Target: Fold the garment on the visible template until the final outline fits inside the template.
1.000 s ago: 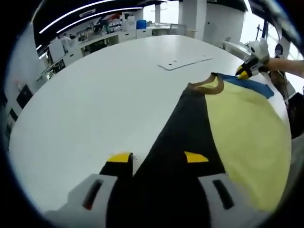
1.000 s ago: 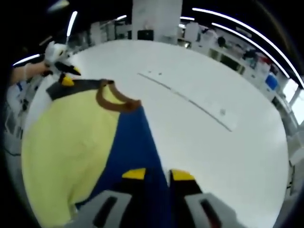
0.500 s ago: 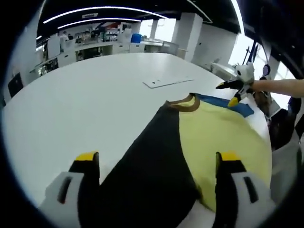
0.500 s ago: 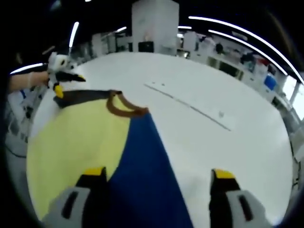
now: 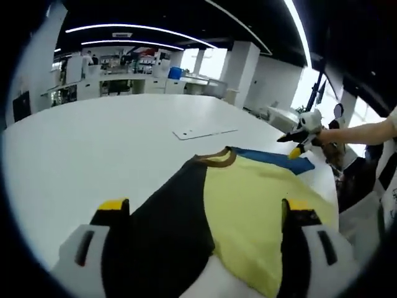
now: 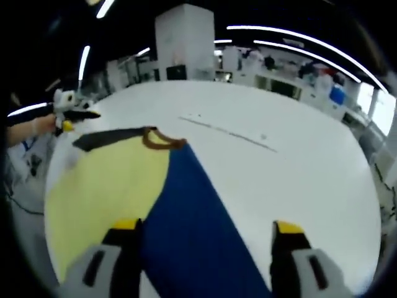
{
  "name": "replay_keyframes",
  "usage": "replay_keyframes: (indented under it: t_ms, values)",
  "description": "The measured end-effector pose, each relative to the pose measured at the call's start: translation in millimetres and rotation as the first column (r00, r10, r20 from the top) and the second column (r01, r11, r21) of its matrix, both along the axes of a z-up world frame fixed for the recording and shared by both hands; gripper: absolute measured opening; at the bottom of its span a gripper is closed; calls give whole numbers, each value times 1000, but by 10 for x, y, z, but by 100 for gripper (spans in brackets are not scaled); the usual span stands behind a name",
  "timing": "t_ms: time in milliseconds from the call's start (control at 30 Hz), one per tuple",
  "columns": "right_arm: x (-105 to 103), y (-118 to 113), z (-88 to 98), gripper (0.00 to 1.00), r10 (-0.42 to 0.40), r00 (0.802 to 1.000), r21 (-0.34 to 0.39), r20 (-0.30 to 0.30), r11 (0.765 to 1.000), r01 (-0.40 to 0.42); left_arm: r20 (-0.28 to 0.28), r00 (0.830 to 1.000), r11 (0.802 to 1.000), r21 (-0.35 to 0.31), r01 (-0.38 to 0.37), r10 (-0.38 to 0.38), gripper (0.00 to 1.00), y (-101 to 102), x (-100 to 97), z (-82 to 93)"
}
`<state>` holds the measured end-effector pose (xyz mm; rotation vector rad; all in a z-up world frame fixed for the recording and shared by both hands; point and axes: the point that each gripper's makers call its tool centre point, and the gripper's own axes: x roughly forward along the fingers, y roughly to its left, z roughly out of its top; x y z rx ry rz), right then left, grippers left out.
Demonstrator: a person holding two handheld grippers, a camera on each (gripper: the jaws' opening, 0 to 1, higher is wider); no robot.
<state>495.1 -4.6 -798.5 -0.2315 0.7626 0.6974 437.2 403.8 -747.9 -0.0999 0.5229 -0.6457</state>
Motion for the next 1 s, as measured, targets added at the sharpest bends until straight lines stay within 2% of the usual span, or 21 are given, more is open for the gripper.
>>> replay_keyframes:
  t_ms: [133,167,233,267,300,467,500,567,600,633,667,700,800,833,867,933,1000]
  values:
    - [-82,-480,16,81,-90,996,10,-1,996,90,26,1000,1000,1,9,-9,98,-69,-146,69]
    - [-220,-581,48,81,-135,991,21,-3,991,136,34,999,1000,-5,9,-9,98,-92,-188,96]
    - [-340,-751,70,80,-187,982,31,-5,982,187,44,999,1000,-11,8,-7,99,-107,-226,120]
    - [-284,-962,58,79,-223,975,39,-9,974,223,45,999,1000,-16,9,-8,99,-116,-257,131]
    - [-329,-1111,63,78,-258,966,45,-8,965,259,49,999,1000,-18,10,-9,99,-124,-294,140]
    - [-563,-1554,58,75,-370,929,71,-21,926,370,50,999,1000,-6,16,-16,99,-145,-470,135]
    - [-628,-1649,38,74,-403,915,78,-33,911,404,52,998,1000,-7,17,-17,99,-165,-556,138]
    - [-726,-1758,0,71,-427,903,67,-42,901,429,47,999,1000,-10,12,-12,99,-152,-581,132]
    - [-795,-1844,-33,68,-465,884,56,-53,882,467,47,999,1000,-13,8,-7,99,-162,-625,138]
    - [-815,-1900,-58,65,-476,877,56,-56,876,479,45,999,1000,-15,4,-4,98,-163,-653,135]
    - [-851,-2007,-101,61,-525,849,49,-67,848,528,43,999,1000,-15,3,-2,98,-176,-688,134]
    - [-874,-2087,-128,55,-556,828,36,-71,828,559,42,999,1000,-14,2,-1,98,-187,-725,125]
    - [-992,-2158,-187,42,-606,790,44,-93,790,611,28,999,1000,-7,-19,19,97,-128,-771,89]
    - [-1109,-2027,-168,39,-607,790,41,-91,790,612,27,999,1000,-11,-28,28,97,-121,-787,98]
    - [-1154,-2005,-189,37,-614,783,35,-102,784,620,27,999,999,-16,-37,37,97,-89,-767,106]
    - [-1036,-2191,-294,34,-610,783,35,-124,786,618,29,999,999,-20,-44,45,96,-68,-786,111]
    - [-1093,-2136,-323,30,-608,780,25,-146,786,617,24,999,999,-22,-48,49,96,-52,-806,92]
